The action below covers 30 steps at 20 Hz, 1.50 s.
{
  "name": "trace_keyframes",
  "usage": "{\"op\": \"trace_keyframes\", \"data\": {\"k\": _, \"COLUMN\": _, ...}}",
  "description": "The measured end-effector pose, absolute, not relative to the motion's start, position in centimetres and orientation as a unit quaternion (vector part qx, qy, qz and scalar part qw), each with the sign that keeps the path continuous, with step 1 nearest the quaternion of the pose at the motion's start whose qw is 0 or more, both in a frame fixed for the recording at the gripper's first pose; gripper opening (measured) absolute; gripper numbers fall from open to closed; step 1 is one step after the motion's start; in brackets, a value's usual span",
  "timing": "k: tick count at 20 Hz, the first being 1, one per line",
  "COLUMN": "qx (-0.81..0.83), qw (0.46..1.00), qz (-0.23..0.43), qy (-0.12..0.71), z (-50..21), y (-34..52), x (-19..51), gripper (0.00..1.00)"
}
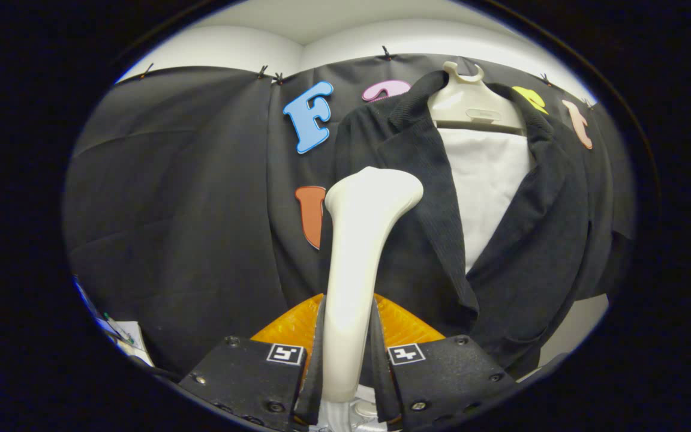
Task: Iron the clothes twice with a garment steamer, once on the left side and once on the right side.
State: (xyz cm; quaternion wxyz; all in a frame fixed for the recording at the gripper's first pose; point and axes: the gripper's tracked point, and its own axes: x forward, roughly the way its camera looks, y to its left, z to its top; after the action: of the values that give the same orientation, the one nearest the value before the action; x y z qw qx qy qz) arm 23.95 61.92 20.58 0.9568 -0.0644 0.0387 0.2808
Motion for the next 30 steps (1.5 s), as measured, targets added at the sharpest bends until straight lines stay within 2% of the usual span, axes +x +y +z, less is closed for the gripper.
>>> {"op": "trace_keyframes", "data": {"k": 30, "qx": -0.045, "qw": 0.948, "qz": 0.258, "qy": 0.184, "z": 7.0, "y": 56.6, "x": 24.4, "gripper": 0.38}}
